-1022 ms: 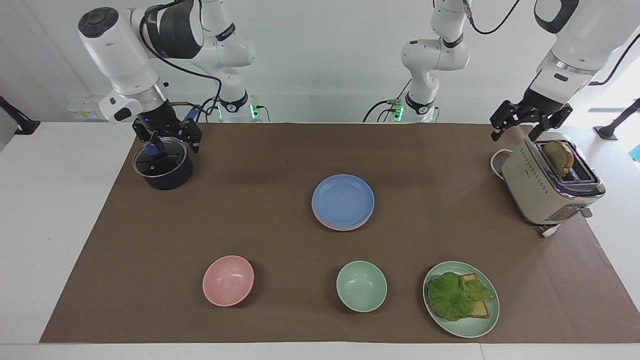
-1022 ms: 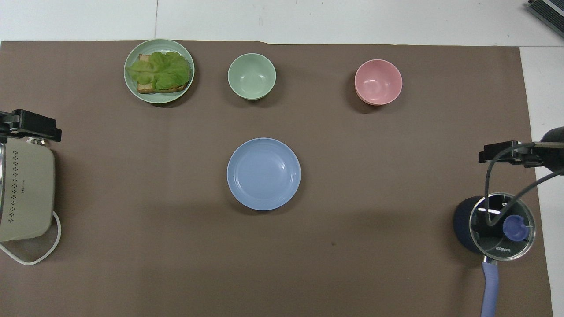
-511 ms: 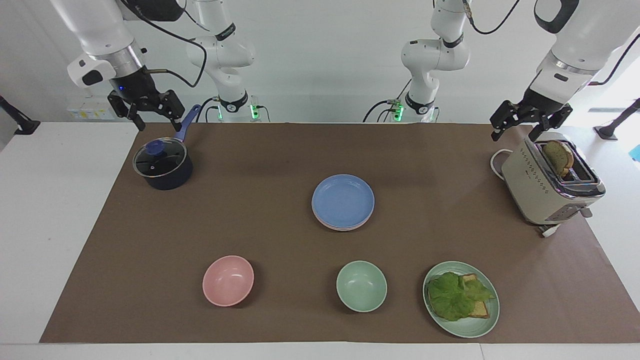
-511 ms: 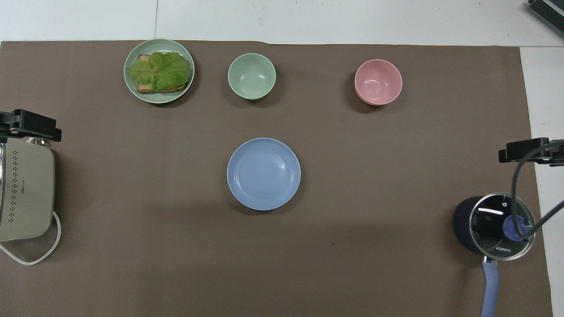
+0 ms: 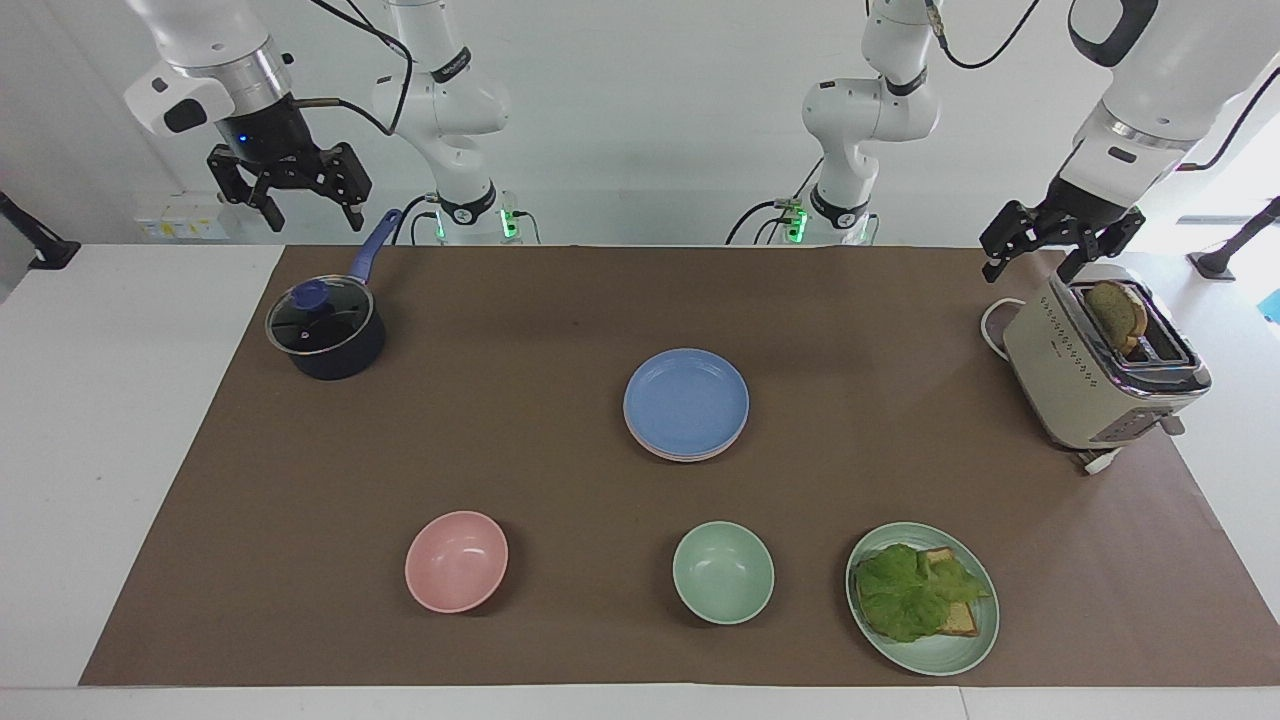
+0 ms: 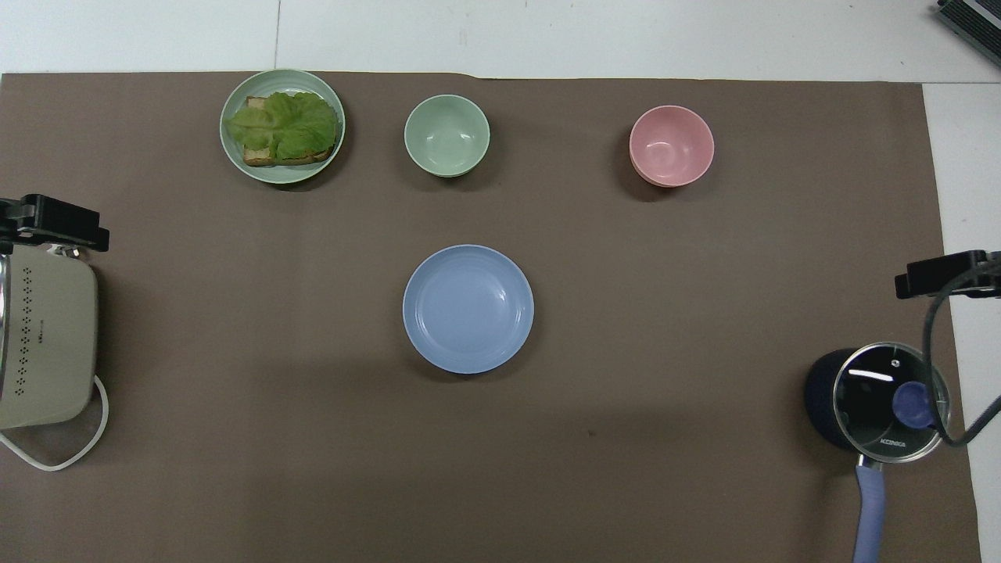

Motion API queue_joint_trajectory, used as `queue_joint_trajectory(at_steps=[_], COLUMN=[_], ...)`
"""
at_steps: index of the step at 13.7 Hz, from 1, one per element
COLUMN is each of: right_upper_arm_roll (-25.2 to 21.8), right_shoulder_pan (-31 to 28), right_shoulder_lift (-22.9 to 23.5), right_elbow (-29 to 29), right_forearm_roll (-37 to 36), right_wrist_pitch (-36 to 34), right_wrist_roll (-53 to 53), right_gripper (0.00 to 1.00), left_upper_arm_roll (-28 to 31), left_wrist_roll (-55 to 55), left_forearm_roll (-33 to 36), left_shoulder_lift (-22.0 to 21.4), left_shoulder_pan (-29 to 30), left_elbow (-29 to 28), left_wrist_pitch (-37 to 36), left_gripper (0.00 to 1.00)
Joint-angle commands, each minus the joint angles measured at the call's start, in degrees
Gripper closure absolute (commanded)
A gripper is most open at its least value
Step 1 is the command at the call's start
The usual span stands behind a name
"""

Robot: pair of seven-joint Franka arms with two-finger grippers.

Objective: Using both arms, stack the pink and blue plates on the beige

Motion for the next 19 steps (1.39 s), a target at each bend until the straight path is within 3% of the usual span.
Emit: queue_joint_trajectory(at_steps=[1,4,9,14,19], right_upper_arm_roll=[0.3,0.3,0.2,0.2,0.1], right_shoulder_pan=[-0.2,-0.2,-0.6,-0.2,-0.5], right_shoulder_lift=[-0.7,0.4,0.5,-0.5,-2.1], right_elbow=[-0.9,1.5,2.2,-0.8,-3.1], right_forearm_roll=[-1.7,-4.6,-2.4,-1.0,0.2], right_wrist_pitch=[0.3,-2.4,-4.5,1.4,0.7], right_wrist_roll=[-1.7,-3.3,-3.6,-2.9,-3.0], right_gripper=[0.00,0.00,0.00,0.00,0.00], left_upper_arm_roll=[0.0,0.0,0.0,0.0,0.0], left_wrist_roll=[0.5,0.5,0.5,0.5,0.5], left_forearm_roll=[1.1,1.1,1.1,1.1,1.1], left_shoulder_lift=[-0.5,-0.5,-0.5,-0.5,-0.5], left_shoulder_pan=[0.0,0.0,0.0,0.0,0.0], left_elbow=[-0.5,-0.5,-0.5,-0.5,-0.5], left_wrist_pitch=[-0.4,-0.4,-0.4,-0.4,-0.4], left_gripper=[0.00,0.00,0.00,0.00,0.00])
